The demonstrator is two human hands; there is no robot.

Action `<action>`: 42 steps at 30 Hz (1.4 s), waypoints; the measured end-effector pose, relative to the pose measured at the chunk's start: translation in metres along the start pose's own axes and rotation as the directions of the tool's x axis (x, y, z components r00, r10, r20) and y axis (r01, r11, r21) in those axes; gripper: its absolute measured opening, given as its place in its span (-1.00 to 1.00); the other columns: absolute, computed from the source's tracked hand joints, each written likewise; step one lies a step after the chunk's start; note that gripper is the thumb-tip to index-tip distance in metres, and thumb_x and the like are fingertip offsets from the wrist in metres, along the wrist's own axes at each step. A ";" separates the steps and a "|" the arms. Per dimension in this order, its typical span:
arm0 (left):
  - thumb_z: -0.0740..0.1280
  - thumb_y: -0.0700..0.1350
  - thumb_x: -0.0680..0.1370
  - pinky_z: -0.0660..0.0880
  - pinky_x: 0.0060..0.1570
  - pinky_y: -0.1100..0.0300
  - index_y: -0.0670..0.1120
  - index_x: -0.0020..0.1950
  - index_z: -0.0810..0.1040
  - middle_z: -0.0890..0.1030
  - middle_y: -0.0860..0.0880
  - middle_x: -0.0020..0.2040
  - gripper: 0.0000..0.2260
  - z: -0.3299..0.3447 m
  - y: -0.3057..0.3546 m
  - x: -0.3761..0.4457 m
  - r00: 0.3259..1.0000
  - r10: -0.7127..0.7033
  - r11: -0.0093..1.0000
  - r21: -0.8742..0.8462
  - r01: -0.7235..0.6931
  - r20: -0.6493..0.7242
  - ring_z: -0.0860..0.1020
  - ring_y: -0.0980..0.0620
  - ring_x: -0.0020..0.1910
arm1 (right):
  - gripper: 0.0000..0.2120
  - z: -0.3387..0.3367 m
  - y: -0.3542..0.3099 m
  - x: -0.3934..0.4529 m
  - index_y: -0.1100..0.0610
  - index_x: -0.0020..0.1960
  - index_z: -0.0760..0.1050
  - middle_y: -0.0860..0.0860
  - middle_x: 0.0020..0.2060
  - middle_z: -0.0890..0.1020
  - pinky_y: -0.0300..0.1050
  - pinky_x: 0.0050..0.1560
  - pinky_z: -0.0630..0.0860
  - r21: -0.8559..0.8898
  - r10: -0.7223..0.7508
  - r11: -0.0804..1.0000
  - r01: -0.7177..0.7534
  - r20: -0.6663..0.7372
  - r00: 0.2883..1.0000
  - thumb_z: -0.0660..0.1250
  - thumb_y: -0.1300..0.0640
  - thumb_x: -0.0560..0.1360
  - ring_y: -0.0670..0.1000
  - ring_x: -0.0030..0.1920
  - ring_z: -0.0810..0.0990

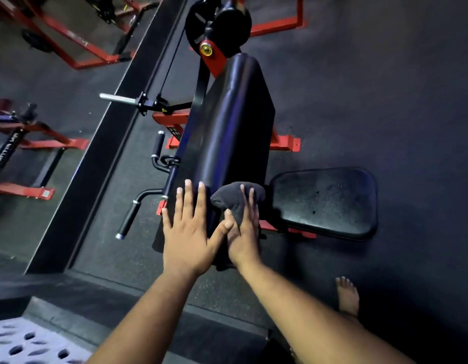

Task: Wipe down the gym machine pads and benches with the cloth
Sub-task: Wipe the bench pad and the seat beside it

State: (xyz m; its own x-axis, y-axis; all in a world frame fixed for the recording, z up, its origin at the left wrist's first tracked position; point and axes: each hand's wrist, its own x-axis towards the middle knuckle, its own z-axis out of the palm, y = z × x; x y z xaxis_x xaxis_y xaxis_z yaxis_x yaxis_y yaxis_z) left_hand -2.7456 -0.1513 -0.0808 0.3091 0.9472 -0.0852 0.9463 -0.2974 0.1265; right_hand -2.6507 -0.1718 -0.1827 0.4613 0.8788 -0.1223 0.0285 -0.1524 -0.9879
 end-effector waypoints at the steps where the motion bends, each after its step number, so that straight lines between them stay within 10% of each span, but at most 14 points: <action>1: -0.29 0.57 0.48 -0.15 0.59 -0.28 0.13 0.67 -0.23 -0.28 0.05 0.67 -0.14 -0.001 0.001 0.002 1.000 -0.014 1.000 -0.001 0.014 0.008 -0.29 0.06 0.64 | -0.37 -0.001 -0.006 0.014 -0.39 0.56 0.01 -0.17 0.66 -0.02 0.06 0.62 -0.03 -0.004 -0.017 1.000 0.017 0.006 1.000 0.12 -0.25 0.53 -0.02 0.65 -0.04; 15: -0.34 0.64 0.35 -0.23 0.56 -0.34 0.06 0.67 -0.29 -0.36 0.11 0.63 0.03 -0.021 0.052 0.204 0.993 0.058 0.995 0.075 -0.065 0.099 -0.34 0.15 0.62 | -0.34 -0.012 -0.082 0.284 -0.28 0.64 -0.05 -0.14 0.66 -0.14 0.38 0.50 0.15 -0.241 0.000 0.971 0.003 0.014 1.000 0.20 -0.16 0.65 0.23 0.64 -0.05; 22: -0.26 0.64 0.36 -0.16 0.55 -0.39 0.07 0.67 -0.28 -0.33 0.11 0.65 0.02 -0.014 0.068 0.296 0.978 0.148 0.981 0.106 -0.165 0.148 -0.35 0.11 0.62 | -0.35 -0.030 -0.035 0.388 -0.10 0.63 0.13 0.06 0.65 0.14 0.18 0.62 -0.02 -0.140 -0.296 0.946 0.293 -0.005 0.955 0.19 -0.19 0.59 0.13 0.64 0.09; 30: -0.20 0.63 0.41 -0.06 0.58 -0.32 0.05 0.69 -0.15 -0.22 0.03 0.69 0.00 -0.012 0.073 0.300 0.974 0.185 0.973 0.117 -0.201 0.133 -0.25 0.02 0.66 | -0.04 -0.032 0.046 0.402 -0.18 0.63 0.06 -0.10 0.65 0.12 0.03 0.61 0.12 0.281 0.411 0.878 -0.388 -0.025 0.911 0.28 -0.47 0.35 -0.02 0.60 0.17; 34: -0.16 0.63 0.43 -0.04 0.59 -0.31 0.03 0.69 -0.12 -0.19 0.02 0.69 0.00 -0.012 0.071 0.302 0.973 0.196 0.974 0.091 -0.208 0.124 -0.21 0.00 0.67 | -0.24 -0.022 0.033 0.322 -0.10 0.66 -0.02 -0.08 0.65 0.06 -0.25 0.58 -0.05 0.135 0.230 0.964 -0.230 0.011 0.973 0.26 -0.18 0.58 -0.04 0.64 0.04; 37: -0.16 0.62 0.43 -0.03 0.59 -0.29 0.02 0.69 -0.13 -0.18 0.02 0.69 0.00 -0.013 0.070 0.300 0.972 0.202 0.974 0.079 -0.212 0.119 -0.20 0.00 0.67 | -0.32 -0.015 0.029 0.271 -0.26 0.59 0.01 -0.14 0.63 0.11 -0.03 0.63 0.03 0.192 0.091 0.978 -0.085 -0.025 0.996 0.20 -0.35 0.56 -0.09 0.63 0.07; 42: -0.17 0.63 0.44 -0.05 0.60 -0.27 -0.04 0.68 -0.21 -0.21 0.03 0.69 0.03 -0.013 0.068 0.301 0.972 0.209 0.975 0.049 -0.215 0.102 -0.22 0.04 0.66 | -0.17 -0.022 -0.035 0.407 0.05 0.65 0.10 0.09 0.65 0.13 0.13 0.63 0.01 -0.009 0.035 0.999 -0.037 -0.148 0.988 0.03 -0.26 0.45 0.10 0.64 0.08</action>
State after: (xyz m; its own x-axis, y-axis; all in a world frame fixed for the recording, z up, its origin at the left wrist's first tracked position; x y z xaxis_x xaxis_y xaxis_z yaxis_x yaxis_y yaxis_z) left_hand -2.5893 0.1148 -0.0850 0.5085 0.8465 -0.1575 0.8611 -0.4998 0.0934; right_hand -2.4445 0.1814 -0.1953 0.5881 0.7963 -0.1417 0.0195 -0.1892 -0.9817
